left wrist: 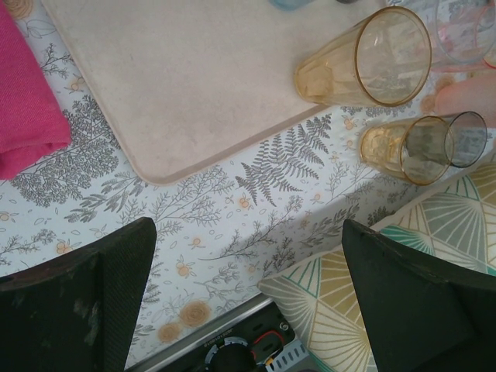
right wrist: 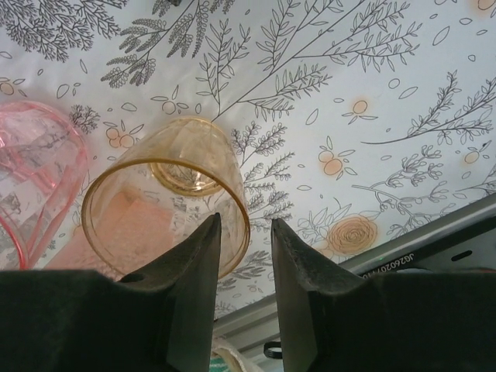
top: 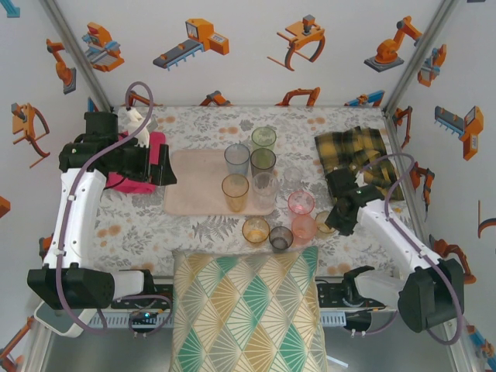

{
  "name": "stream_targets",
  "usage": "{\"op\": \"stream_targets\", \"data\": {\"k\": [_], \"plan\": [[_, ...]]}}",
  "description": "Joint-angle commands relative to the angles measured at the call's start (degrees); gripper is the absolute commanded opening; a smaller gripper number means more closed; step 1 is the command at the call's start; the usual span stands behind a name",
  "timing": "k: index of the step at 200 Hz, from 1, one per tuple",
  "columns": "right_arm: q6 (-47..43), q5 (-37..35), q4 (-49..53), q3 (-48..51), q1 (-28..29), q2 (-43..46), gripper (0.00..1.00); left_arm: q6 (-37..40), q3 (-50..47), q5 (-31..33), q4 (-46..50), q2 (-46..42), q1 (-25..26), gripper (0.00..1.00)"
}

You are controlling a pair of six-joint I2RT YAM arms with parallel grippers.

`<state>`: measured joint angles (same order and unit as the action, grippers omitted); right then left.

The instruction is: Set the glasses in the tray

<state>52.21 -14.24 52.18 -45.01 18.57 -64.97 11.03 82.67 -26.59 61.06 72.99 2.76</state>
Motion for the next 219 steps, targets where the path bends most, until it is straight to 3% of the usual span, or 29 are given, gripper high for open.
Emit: {"op": "stream_targets", "data": {"k": [1, 152, 219], "plan": [[1.55, -0.64, -2.54, 1.46, -0.75, -0.16, 0.32, -0.66, -0.93, -0.56, -0.41, -0.65, 0.27, 0.97], [0.01, -1.49, -3.56, 2.37, -2.22, 0.52, 0.00, -1.00, -0.91, -0.83, -0.51, -1.06, 0.24, 0.97], [-1.45, -4.50, 0.18, -2.21, -2.46, 4.36, 0.00, -1.44, -0.43, -0.15, -0.77, -0.98, 0.12, 0.97]]}}
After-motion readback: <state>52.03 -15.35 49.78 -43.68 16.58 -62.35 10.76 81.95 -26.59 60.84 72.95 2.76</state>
